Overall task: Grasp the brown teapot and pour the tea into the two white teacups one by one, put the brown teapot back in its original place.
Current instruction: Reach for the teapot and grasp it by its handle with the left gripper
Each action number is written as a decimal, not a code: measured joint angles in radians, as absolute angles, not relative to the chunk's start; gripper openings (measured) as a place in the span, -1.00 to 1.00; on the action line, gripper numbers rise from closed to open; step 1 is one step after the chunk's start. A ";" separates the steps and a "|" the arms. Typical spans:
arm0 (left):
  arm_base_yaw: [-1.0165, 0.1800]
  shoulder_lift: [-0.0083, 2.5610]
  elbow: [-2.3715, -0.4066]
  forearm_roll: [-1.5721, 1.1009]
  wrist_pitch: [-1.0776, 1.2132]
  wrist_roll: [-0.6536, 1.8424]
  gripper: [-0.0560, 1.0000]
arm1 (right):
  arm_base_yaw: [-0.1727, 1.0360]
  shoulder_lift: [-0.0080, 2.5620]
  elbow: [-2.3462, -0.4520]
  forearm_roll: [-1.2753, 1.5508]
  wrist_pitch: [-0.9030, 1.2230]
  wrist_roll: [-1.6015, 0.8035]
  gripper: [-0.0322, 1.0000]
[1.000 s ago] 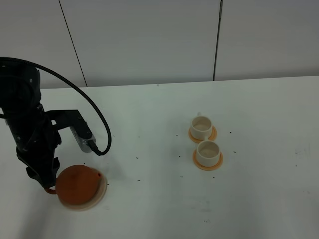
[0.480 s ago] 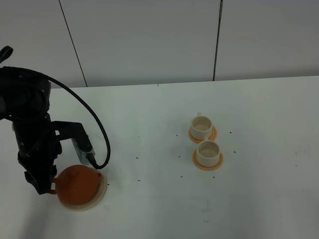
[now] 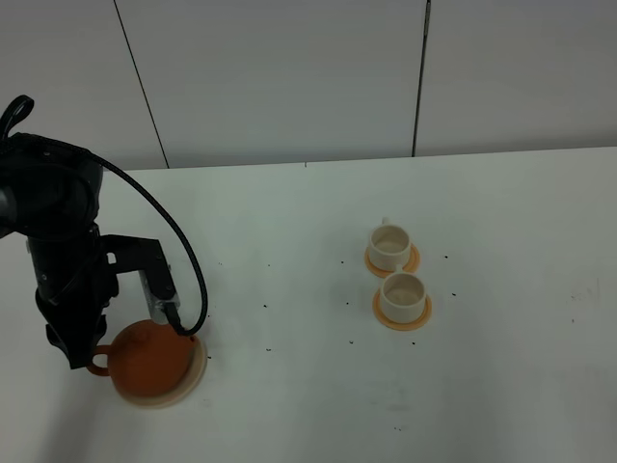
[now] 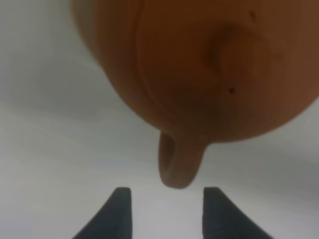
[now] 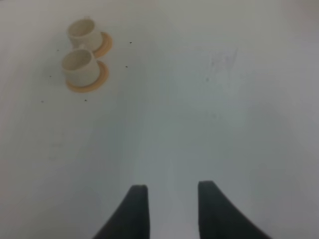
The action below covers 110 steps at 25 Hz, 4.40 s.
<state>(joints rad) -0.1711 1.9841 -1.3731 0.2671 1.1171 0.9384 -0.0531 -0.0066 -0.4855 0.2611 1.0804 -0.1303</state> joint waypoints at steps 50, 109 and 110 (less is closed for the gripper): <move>-0.206 2.042 -1.373 0.248 1.074 1.041 -0.57 | -0.053 -0.007 -0.486 0.261 1.080 -0.130 -0.47; -0.191 1.952 -1.403 0.155 1.097 1.030 -0.58 | -0.053 -0.007 -0.486 0.261 1.080 -0.130 -0.47; -0.191 1.952 -1.403 0.148 1.090 1.030 -0.58 | -0.053 -0.007 -0.486 0.261 1.080 -0.130 -0.47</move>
